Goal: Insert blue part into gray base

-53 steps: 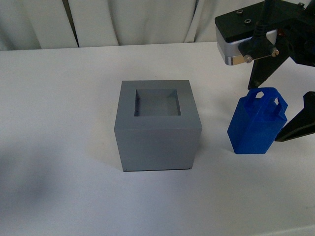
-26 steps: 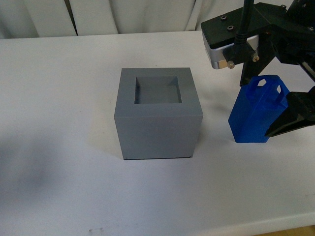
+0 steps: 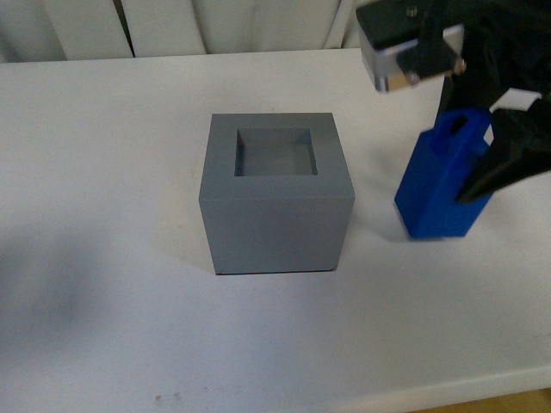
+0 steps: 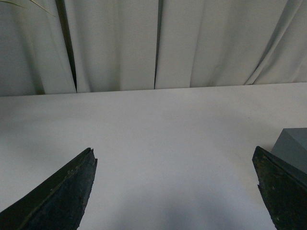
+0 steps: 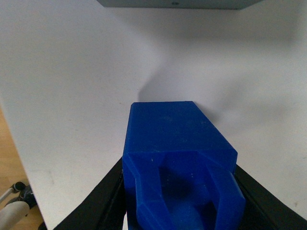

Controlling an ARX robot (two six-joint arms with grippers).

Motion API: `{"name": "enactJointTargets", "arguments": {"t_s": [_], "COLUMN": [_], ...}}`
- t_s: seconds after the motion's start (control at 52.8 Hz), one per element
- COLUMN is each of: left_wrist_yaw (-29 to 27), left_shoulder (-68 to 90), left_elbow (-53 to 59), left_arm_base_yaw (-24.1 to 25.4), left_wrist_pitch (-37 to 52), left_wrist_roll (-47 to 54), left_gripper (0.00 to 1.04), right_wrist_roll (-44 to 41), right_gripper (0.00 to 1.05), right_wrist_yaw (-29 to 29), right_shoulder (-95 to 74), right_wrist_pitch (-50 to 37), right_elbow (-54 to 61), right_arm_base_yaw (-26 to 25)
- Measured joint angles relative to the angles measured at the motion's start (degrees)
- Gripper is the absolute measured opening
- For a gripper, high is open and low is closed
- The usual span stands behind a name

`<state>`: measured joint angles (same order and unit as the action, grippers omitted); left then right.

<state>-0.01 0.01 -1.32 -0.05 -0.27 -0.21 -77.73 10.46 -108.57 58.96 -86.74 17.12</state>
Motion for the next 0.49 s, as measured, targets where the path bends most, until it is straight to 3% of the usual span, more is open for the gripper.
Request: {"name": "enactJointTargets", "arguments": {"t_s": [0.492], "left_wrist_yaw": [0.00], "left_shoulder": [0.00], "left_elbow": [0.00], "left_arm_base_yaw": [0.00], "left_wrist_pitch": [0.00], "left_wrist_roll": [0.00], "left_gripper": [0.99], "right_wrist_roll": [3.89], "right_gripper": [0.48], "right_wrist_yaw": [5.57], "right_shoulder": [1.97], "right_wrist_pitch": [9.75], "right_elbow": [-17.46], "right_arm_base_yaw": [4.59]}}
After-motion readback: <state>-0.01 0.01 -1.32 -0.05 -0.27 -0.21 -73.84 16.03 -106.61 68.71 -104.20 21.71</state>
